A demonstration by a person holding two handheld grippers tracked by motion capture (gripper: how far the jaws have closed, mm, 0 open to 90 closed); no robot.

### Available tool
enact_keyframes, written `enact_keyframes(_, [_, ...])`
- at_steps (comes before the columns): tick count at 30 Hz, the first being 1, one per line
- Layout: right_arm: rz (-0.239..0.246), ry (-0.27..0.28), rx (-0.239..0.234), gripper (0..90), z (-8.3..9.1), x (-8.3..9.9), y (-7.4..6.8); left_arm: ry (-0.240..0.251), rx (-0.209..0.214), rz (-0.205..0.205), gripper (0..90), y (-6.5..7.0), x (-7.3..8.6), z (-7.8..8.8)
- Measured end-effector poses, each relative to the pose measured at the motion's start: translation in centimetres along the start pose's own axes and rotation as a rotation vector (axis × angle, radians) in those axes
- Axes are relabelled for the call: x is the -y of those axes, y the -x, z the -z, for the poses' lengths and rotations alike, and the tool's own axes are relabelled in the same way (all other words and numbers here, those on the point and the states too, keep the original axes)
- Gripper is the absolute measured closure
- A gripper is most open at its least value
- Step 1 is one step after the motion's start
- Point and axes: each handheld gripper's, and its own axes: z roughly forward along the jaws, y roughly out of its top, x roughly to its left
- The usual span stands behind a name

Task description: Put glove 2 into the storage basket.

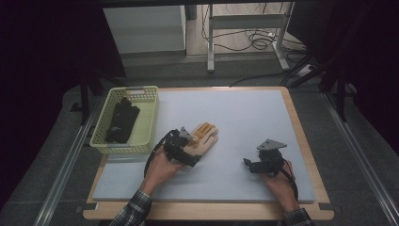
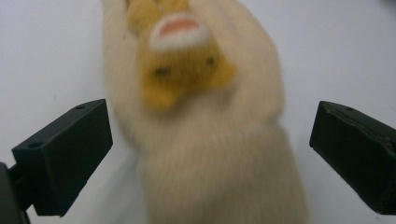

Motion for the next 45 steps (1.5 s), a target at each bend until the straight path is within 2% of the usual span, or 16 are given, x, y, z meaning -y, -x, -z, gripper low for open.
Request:
enact_keyframes(3, [0.0, 0.0, 0.0, 17.0, 0.0, 0.0, 0.0, -0.019, -0.035, 0.026, 0.0, -0.2, -1.0, -1.3])
enact_keyframes(5, [0.0, 0.0, 0.0, 16.9, 0.0, 0.0, 0.0, -0.028, -0.039, 0.05, 0.0, -0.5, -1.4, -2.1])
enact_keyframes(8, [0.0, 0.0, 0.0, 17.0, 0.0, 0.0, 0.0, -0.056, -0.029, 0.051, 0.0, -0.5, -1.6, -3.2])
enact_keyframes(10, [-0.001, 0.0, 0.0, 17.0, 0.0, 0.0, 0.0, -0.087, -0.045, 0.033, 0.0, -0.2, -1.5, -3.9])
enact_keyframes(11, [0.0, 0.0, -0.001, 17.0, 0.0, 0.0, 0.0, -0.083, -0.04, 0.033, 0.0, -0.2, -1.4, -4.0])
enact_keyframes(14, [0.0, 0.0, 0.0, 16.9, 0.0, 0.0, 0.0, -0.065, -0.021, 0.047, 4.7, -0.2, -1.1, -3.7])
enact_keyframes(16, [-0.001, 0.0, -0.001, 17.0, 0.0, 0.0, 0.0, -0.07, -0.015, 0.042, 13.0, -0.3, -1.1, -3.3])
enact_keyframes(21, [-0.002, -0.001, -0.002, 17.0, 0.0, 0.0, 0.0, -0.059, -0.019, 0.05, 26.0, -0.3, -0.9, -2.9])
enact_keyframes(23, [-0.002, -0.001, -0.002, 17.0, 0.0, 0.0, 0.0, -0.054, -0.019, 0.048, 35.2, -0.2, -0.8, -2.7])
enact_keyframes(24, [-0.003, -0.001, -0.003, 17.0, 0.0, 0.0, 0.0, -0.05, -0.019, 0.047, 43.2, -0.2, -0.8, -2.7])
enact_keyframes(26, [-0.002, -0.001, -0.002, 17.0, 0.0, 0.0, 0.0, -0.052, -0.016, 0.046, 45.1, -0.1, -0.8, -2.6])
enact_keyframes(28, [-0.003, -0.001, -0.003, 16.9, 0.0, 0.0, 0.0, -0.055, -0.011, 0.053, 52.6, -0.1, -0.9, -2.5])
enact_keyframes(33, [-0.001, -0.001, -0.001, 16.9, 0.0, 0.0, 0.0, -0.054, 0.005, 0.066, 56.2, -0.6, -1.0, -2.4])
enact_keyframes(37, [-0.003, -0.001, -0.003, 17.0, 0.0, 0.0, 0.0, -0.051, -0.018, 0.072, 56.8, -0.9, -1.4, -1.9])
enact_keyframes(39, [-0.001, -0.001, -0.001, 16.9, 0.0, 0.0, 0.0, -0.027, -0.03, 0.088, 56.8, -1.3, -2.0, -1.0])
enact_keyframes(45, [-0.002, -0.001, -0.001, 16.9, 0.0, 0.0, 0.0, -0.003, -0.036, 0.097, 56.7, -2.0, -3.3, 0.6])
